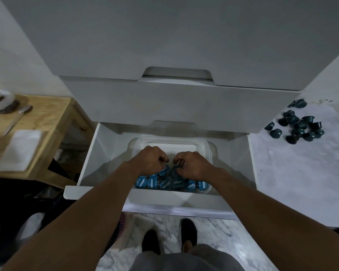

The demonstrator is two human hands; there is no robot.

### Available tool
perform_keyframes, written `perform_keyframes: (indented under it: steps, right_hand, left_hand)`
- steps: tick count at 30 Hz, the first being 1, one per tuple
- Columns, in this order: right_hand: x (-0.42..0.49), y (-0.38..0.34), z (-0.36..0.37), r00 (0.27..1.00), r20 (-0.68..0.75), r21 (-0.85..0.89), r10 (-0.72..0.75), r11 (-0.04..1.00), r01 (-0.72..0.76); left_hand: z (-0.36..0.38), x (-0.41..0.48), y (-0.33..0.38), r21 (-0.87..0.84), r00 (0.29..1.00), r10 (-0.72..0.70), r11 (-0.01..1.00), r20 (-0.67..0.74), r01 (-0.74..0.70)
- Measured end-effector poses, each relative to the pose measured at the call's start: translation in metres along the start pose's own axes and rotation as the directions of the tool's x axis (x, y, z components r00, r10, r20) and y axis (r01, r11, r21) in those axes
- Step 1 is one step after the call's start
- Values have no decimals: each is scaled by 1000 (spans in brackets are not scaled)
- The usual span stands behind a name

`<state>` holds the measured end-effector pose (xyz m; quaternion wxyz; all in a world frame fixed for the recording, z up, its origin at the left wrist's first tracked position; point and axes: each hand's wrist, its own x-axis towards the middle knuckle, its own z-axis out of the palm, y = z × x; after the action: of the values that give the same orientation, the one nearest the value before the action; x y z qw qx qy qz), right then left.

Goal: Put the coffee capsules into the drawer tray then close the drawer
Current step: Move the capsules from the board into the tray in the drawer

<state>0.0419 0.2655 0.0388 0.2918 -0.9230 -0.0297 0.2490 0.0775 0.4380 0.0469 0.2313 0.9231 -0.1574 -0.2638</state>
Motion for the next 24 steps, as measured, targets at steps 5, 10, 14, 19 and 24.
perform_keyframes:
  steps: [5, 10, 14, 19, 24]
  right_hand:
    - [2, 0, -12, 990, -131, -142, -56, 989, 37]
    - [-6, -2, -24, 957, -248, -307, -154, 949, 73]
    - [-31, -4, -26, 921, -338, -324, -193, 943, 79]
    - [-85, -6, -32, 843, -493, -311, -216, 949, 61]
    - [-152, 5, -41, 749, -635, -280, -187, 960, 2]
  left_hand:
    - [-3, -10, 11, 79, 982, -68, 993, -177, 83]
    - [0, -34, 32, 257, 905, -27, 955, -425, 149]
    - [5, -59, 47, 356, 859, 71, 925, -508, 134]
    - [4, -91, 69, 441, 771, 268, 897, -577, 19]
    - [11, -120, 102, 504, 700, 413, 860, -583, -87]
